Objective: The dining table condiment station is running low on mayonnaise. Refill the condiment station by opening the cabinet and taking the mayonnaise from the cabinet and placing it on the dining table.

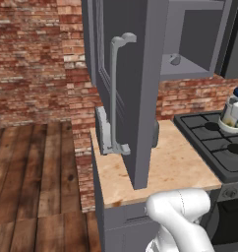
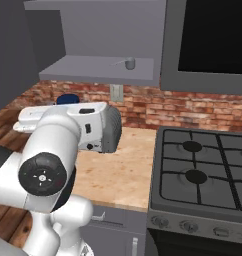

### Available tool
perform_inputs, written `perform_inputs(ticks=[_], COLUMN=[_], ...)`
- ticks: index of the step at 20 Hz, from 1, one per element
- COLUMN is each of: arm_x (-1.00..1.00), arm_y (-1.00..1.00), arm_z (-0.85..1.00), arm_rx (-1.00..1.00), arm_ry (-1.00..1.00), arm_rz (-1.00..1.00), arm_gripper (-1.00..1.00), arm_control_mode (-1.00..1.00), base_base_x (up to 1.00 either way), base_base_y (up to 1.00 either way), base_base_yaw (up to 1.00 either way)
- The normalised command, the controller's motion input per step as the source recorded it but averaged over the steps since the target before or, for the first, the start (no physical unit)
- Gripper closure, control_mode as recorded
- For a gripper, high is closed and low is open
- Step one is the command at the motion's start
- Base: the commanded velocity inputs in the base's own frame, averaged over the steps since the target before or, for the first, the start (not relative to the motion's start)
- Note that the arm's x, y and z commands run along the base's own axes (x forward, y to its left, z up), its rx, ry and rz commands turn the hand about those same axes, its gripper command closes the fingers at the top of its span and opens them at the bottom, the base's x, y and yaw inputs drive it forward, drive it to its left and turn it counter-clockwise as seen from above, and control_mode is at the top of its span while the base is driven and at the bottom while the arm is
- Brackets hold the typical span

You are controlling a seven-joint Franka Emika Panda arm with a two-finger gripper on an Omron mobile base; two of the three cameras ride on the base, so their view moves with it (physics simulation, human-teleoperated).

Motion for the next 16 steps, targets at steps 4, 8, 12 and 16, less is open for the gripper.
perform_inputs(ticks=[4,8,12,16], arm_x=[0.00,0.00,-0.17,0.00], arm_y=[0.00,0.00,0.00,0.00], arm_z=[0.00,0.00,0.00,0.00], arm_rx=[0.00,0.00,0.00,0.00], arm_ry=[0.00,0.00,0.00,0.00], arm_rz=[0.00,0.00,-0.12,0.00], arm_gripper=[1.00,1.00,1.00,1.00], arm_control_mode=[-1.00,-1.00,1.00,1.00], base_base_x=[0.00,0.00,-0.11,-0.61], base_base_y=[0.00,0.00,0.00,-0.02], base_base_yaw=[0.00,0.00,-0.09,-0.52])
